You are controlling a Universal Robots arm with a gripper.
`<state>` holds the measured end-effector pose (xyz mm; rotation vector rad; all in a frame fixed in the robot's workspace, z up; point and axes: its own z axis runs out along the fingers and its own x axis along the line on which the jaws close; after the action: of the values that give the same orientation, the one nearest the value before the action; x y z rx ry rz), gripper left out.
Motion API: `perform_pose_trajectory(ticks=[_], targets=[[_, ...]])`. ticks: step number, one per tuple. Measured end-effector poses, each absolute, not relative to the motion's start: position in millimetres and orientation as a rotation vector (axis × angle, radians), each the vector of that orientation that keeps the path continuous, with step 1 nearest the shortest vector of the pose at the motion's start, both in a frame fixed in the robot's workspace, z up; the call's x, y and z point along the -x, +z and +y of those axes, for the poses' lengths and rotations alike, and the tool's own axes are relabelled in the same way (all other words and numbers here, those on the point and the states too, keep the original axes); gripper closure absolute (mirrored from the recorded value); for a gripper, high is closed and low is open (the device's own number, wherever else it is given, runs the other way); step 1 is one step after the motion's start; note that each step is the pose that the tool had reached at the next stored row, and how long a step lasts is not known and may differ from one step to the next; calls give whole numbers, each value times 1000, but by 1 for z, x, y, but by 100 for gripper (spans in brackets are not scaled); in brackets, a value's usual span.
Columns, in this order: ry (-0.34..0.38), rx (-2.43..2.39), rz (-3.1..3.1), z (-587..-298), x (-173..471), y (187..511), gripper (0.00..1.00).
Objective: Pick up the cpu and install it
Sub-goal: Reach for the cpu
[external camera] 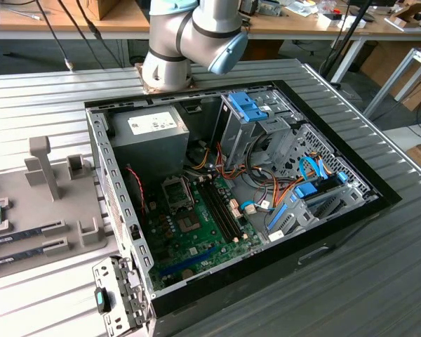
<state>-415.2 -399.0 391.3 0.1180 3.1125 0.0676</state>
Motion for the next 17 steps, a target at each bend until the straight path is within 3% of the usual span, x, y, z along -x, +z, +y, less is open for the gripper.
perform_pose_trajectory(ticks=[17], targets=[[68,-118,3112,-384,416,385,89]])
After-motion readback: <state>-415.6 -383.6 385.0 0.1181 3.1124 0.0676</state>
